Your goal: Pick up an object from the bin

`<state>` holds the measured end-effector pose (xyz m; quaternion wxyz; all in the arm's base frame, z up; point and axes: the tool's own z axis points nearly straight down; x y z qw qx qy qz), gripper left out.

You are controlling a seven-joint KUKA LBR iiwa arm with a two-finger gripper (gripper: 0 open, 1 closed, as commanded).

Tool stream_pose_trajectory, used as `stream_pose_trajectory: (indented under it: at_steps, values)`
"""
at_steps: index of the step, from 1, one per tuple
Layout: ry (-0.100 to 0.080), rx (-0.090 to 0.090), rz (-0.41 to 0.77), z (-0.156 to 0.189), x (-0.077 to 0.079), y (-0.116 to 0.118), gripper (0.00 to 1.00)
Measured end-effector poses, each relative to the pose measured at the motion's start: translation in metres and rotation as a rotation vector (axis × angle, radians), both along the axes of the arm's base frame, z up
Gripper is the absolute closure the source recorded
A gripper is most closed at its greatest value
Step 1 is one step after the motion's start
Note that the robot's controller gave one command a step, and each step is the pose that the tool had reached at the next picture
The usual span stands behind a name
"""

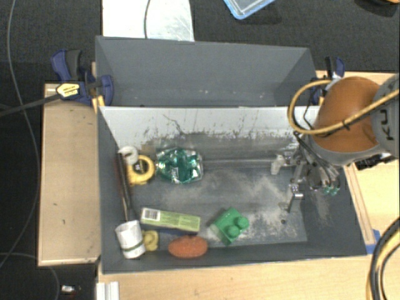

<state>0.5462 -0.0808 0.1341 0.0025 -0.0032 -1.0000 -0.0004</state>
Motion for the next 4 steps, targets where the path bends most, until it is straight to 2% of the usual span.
stream_pose_trajectory:
  at_steps: [1,2,3,4]
  values:
    - [-0.008,-0.001,0.003,0.004,0.002,0.0,0.0]
    - [-0.015,-0.002,0.166,-0.039,-0.037,0.029,0.0]
    - [-0.012,-0.001,0.227,-0.064,-0.057,0.071,0.0]
    - [-0.007,-0.001,0.274,-0.064,-0.062,0.086,0.0]
